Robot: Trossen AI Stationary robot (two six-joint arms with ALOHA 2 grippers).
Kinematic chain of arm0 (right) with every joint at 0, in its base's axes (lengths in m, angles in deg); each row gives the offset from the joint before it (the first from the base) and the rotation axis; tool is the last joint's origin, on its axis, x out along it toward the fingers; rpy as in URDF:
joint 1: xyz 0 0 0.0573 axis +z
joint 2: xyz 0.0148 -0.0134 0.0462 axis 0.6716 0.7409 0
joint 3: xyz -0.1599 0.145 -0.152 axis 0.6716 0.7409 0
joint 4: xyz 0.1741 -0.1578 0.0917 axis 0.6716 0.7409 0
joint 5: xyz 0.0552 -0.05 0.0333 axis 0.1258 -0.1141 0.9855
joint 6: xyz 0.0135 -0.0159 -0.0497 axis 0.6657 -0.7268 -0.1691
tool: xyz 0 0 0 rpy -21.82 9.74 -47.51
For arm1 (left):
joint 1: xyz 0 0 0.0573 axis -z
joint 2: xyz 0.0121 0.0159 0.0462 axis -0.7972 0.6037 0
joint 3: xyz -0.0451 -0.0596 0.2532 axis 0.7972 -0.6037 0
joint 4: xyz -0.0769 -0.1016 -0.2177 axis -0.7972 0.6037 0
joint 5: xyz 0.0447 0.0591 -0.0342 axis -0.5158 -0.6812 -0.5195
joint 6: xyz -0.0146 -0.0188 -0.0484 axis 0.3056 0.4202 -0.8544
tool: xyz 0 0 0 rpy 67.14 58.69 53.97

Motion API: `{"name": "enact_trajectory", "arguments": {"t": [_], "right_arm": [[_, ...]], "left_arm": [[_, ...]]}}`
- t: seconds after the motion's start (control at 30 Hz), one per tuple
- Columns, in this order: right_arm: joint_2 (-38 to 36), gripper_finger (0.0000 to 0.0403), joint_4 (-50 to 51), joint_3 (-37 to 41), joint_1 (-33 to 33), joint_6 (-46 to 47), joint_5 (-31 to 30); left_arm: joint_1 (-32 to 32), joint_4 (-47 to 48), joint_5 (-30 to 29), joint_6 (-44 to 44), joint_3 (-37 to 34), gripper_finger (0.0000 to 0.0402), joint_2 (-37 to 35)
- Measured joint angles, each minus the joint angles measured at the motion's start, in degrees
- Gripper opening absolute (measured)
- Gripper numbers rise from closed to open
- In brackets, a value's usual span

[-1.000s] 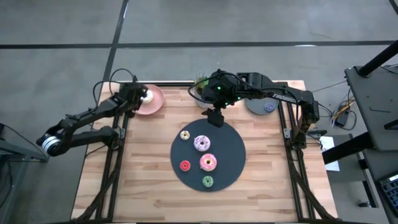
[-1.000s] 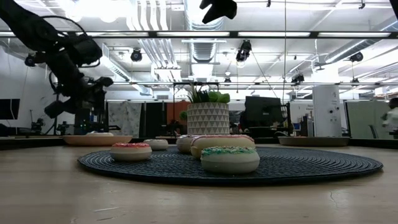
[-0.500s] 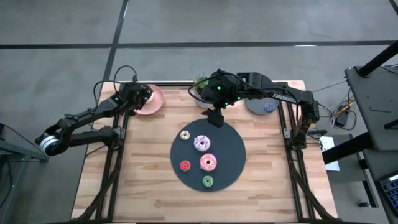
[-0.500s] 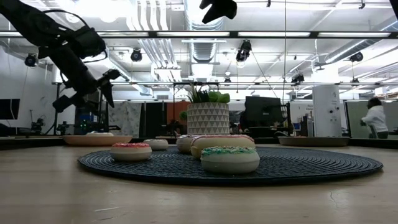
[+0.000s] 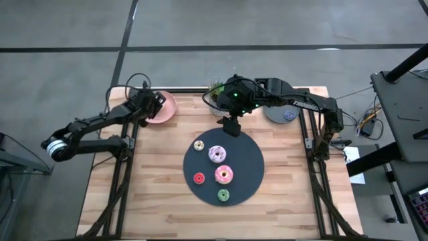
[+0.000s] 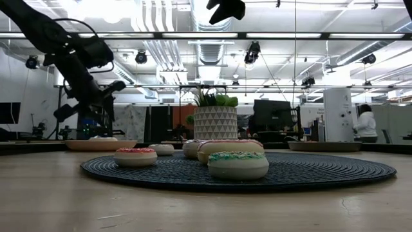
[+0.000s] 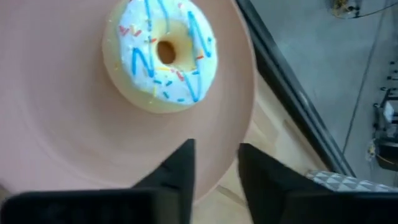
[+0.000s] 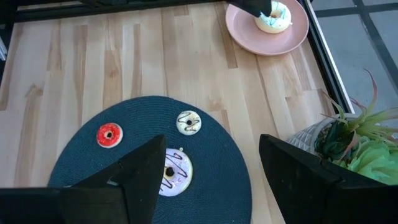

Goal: Pick & Place donuts
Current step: Put the large white donut on the pink plate

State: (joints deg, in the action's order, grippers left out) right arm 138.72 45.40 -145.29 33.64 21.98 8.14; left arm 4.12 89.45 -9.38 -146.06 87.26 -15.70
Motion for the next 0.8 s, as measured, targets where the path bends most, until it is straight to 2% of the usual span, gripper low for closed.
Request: {"name": "enact_trajectory", "arguments": {"t": [0.1, 0.17, 0.8], "right_arm": [[0.0, 0.0249, 0.0, 0.0, 0.0, -0.02, -0.02], [0.0, 0.0249, 0.0, 0.0, 0.0, -0.15, -0.02], [0.0, 0.0249, 0.07, 0.0, 0.01, -0.24, 0.0]], "left_arm": [[0.0, 0.01, -0.03, -0.15, 0.0, 0.0026, 1.59], [0.0, 0.01, -0.07, -0.98, 0.0, 0.0009, 2.58], [0.0, 0.18, -2.15, -2.58, 1.72, 0.0, 11.36]]}}
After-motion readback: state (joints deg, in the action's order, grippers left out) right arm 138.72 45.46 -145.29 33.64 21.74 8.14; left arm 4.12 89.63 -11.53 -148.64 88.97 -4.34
